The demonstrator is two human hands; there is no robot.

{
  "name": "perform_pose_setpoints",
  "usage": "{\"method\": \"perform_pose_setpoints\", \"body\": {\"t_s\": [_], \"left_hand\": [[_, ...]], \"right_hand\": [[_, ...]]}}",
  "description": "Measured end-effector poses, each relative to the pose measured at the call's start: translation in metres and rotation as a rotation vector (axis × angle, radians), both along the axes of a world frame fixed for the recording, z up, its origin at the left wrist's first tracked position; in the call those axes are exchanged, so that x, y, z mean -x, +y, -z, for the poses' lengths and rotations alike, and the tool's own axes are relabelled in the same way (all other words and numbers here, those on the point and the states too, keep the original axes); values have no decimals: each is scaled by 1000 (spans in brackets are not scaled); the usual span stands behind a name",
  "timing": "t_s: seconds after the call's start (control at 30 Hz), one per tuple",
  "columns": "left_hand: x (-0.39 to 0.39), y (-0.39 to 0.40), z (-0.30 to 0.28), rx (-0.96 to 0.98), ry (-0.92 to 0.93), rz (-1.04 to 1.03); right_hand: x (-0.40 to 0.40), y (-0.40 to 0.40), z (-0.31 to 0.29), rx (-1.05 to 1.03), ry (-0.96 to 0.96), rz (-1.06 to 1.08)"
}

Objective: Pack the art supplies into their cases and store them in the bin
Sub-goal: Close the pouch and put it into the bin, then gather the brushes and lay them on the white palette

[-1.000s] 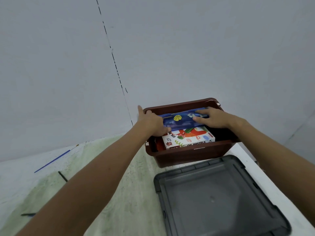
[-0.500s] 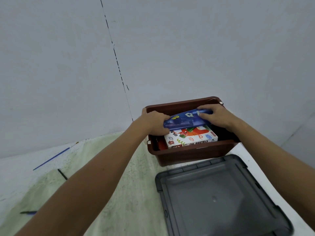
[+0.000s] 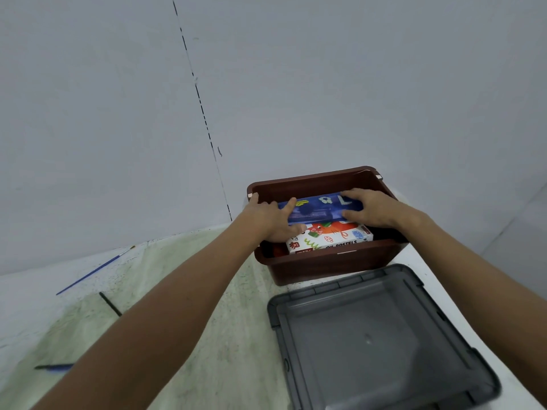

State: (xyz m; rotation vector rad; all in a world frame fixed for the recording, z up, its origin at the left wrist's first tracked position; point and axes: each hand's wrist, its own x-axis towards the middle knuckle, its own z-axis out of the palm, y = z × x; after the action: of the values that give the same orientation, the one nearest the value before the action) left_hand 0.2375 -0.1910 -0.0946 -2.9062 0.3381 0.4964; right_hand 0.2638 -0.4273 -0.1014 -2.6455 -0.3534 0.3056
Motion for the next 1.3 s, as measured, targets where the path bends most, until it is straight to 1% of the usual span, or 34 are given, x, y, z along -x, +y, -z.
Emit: {"method": "perform_pose_setpoints", "body": {"t_s": [0.03,0.1,0.2,0.27,0.33,0.4,0.47,0.6,0.7,0.83,0.93,1.0,1.1,1.2,1.3], "left_hand": [[0,2,-3,85,-13,-2],[5,10,-14,295,-107,13],[20,27,-33,545,-224,21],[34,45,-41,638,-273,-24],[49,73,-42,692,-316,-103],[66,111,-37,716,-314,-201],[89,156,-28,698,-302,-291],[155,256,-10,683,-315,-509],[211,331,4,666,-348,-687],[278,423,21,560,-345,-905],[320,481,40,479,-308,-1075],[340,511,54,454,-270,-1176],[357,537,69,466,-240,-1253],[359,551,77,528,-235,-1252],[355,558,84,718,-262,-1283]], "right_hand": [[3,2,-2,-35,-61,-7],[10,8,-9,-135,-148,-14],[23,30,-23,-258,-164,-34],[31,54,-31,-311,-174,-76],[39,89,-38,-385,-179,-120],[48,130,-39,-452,-142,-191],[60,180,-37,-481,-99,-270],[93,289,-20,-463,-30,-444],[125,373,-3,-450,57,-558],[172,480,21,-436,170,-647],[202,543,40,-384,233,-644],[216,571,52,-321,247,-627],[230,598,68,-250,303,-593],[240,616,80,-242,298,-547],[245,627,86,-325,325,-432]]}}
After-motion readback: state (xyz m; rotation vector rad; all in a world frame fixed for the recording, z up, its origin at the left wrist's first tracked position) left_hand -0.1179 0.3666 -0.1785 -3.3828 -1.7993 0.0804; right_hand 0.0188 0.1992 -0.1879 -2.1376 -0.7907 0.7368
